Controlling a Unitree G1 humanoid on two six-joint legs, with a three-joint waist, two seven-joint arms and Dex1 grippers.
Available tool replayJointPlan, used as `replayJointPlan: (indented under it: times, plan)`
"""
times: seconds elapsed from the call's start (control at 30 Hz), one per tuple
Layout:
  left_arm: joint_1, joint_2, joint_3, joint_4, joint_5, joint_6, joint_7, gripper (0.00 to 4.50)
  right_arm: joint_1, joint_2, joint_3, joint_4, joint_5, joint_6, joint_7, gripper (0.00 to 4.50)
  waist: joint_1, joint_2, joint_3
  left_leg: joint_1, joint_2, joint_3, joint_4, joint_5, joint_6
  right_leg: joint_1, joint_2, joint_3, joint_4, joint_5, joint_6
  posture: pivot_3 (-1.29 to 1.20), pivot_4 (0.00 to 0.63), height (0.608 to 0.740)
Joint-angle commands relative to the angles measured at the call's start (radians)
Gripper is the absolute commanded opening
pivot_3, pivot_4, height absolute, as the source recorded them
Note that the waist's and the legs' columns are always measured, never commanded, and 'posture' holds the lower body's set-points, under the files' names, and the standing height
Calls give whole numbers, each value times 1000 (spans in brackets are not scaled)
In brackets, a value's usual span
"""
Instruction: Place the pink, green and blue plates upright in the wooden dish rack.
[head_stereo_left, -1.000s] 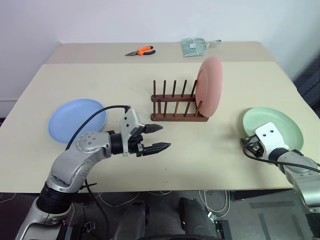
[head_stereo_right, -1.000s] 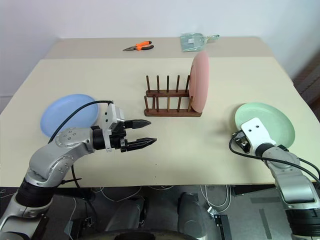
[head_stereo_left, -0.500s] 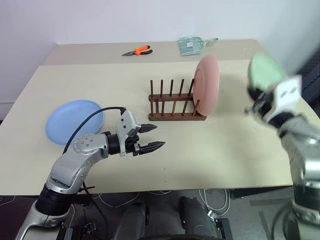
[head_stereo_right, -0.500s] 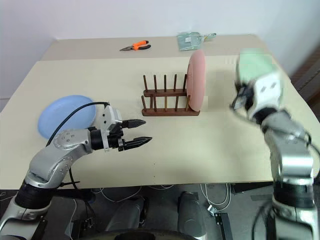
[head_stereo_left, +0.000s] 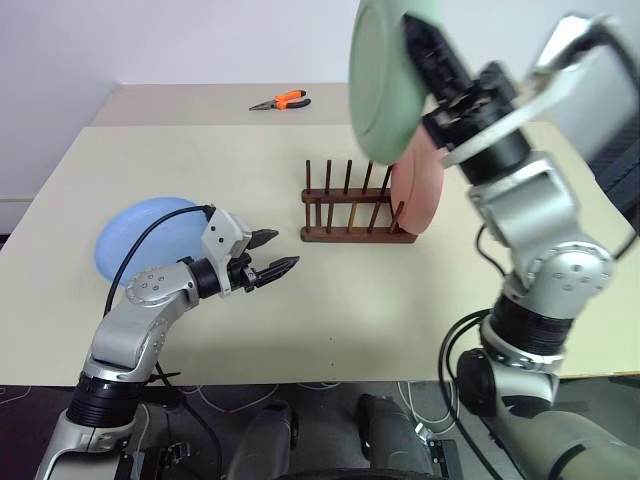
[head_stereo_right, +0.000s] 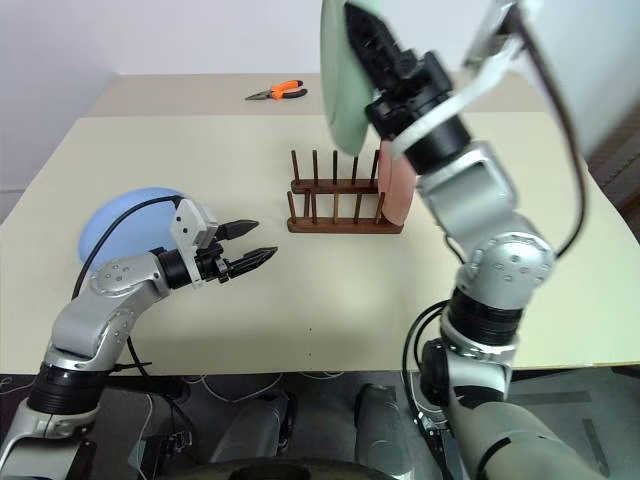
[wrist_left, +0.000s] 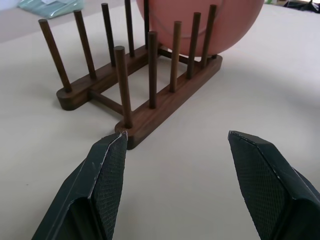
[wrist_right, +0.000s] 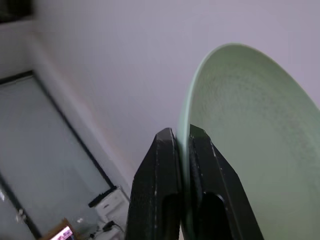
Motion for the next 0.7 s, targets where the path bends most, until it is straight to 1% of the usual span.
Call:
replayJointPlan:
  times: [0.03,0.3,0.43,0.53,0.57,0.6,0.63,0.67,0.7]
  plan:
    - [5,-8,18,-56,-18,2,8,3317,-11,7,5,9,-20,-28,-25,33,-1,0,0,0,0,0,0,0,0,0,0,0,0,1,1,0,150,740]
    - [17,-13,16,-86,-26,28,11,3317,25,16,9,99,-36,-17,-61,33,-6,0,0,1,0,1,-1,0,0,-1,1,0,2,1,1,0,150,740]
    - [10,-16,13,-86,-31,43,12,3317,13,20,17,193,-89,-16,-49,33,-7,0,0,1,1,1,-1,0,0,-1,1,0,2,1,1,0,150,740]
    - [9,-19,15,-89,-43,68,21,3317,-11,2,18,249,-149,-22,-14,1011,-7,1,0,1,1,1,-1,0,0,-1,1,0,2,1,1,0,150,740]
    - [11,-18,20,-91,-47,78,25,3560,-21,-39,46,235,-221,-33,30,1526,-7,1,0,1,1,1,-1,0,0,-1,1,0,2,1,1,0,150,740]
    - [11,-18,29,-89,-48,88,37,3820,-29,-74,69,215,-282,-43,72,1948,-5,2,1,0,1,1,0,0,0,-1,1,0,1,1,1,0,150,740]
    - [8,-24,52,-81,-53,97,59,4172,-36,-120,102,186,-353,-60,128,2490,-5,2,1,0,0,1,0,0,0,-1,1,0,1,1,1,0,150,740]
    - [3,-32,78,-72,-59,96,81,4473,-40,-160,131,159,-415,-77,178,2550,-5,2,1,0,0,1,0,0,0,-1,1,1,1,1,2,0,150,740]
    - [-7,-45,120,-54,-65,94,119,4473,-41,-203,161,130,-475,-99,233,2550,-5,2,1,0,0,2,0,0,0,-1,1,1,1,1,2,0,150,740]
